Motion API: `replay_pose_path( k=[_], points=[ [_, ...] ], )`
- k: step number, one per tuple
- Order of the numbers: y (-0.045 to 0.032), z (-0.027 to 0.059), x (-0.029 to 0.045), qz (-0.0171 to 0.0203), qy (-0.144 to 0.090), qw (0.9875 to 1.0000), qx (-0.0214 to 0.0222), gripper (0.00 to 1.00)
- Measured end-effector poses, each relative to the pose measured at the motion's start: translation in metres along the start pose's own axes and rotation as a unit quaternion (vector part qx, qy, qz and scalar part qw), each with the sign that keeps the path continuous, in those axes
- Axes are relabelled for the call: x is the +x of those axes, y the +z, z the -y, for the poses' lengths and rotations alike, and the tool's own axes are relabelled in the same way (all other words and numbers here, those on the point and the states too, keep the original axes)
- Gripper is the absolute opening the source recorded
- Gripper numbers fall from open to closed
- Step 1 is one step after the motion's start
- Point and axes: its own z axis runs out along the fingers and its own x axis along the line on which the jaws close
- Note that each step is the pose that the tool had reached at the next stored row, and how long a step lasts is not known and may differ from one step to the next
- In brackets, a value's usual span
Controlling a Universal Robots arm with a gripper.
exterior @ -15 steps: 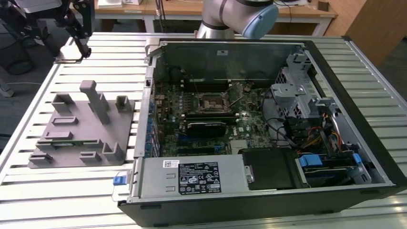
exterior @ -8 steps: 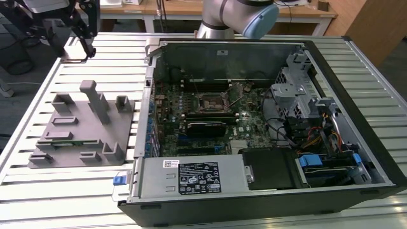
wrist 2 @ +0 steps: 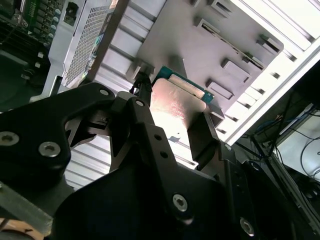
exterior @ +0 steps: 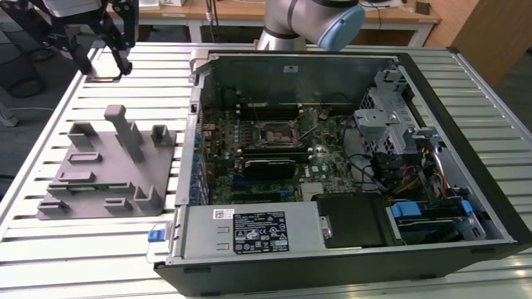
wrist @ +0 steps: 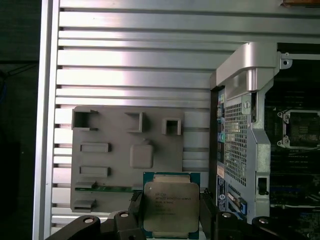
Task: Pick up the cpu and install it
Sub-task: 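Pick up the cpu and move it towards the insertion slot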
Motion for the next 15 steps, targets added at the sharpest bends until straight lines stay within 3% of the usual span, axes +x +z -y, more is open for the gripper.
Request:
replay_pose_path(
  k=[7,15],
  points=[
    [0.0,-0.0001,-0.008,0.0,0.0,1.0,0.0,0.54],
    [0.0001,-0.0001,-0.0228,0.0,0.0,1.0,0.0,0.54]
  ],
)
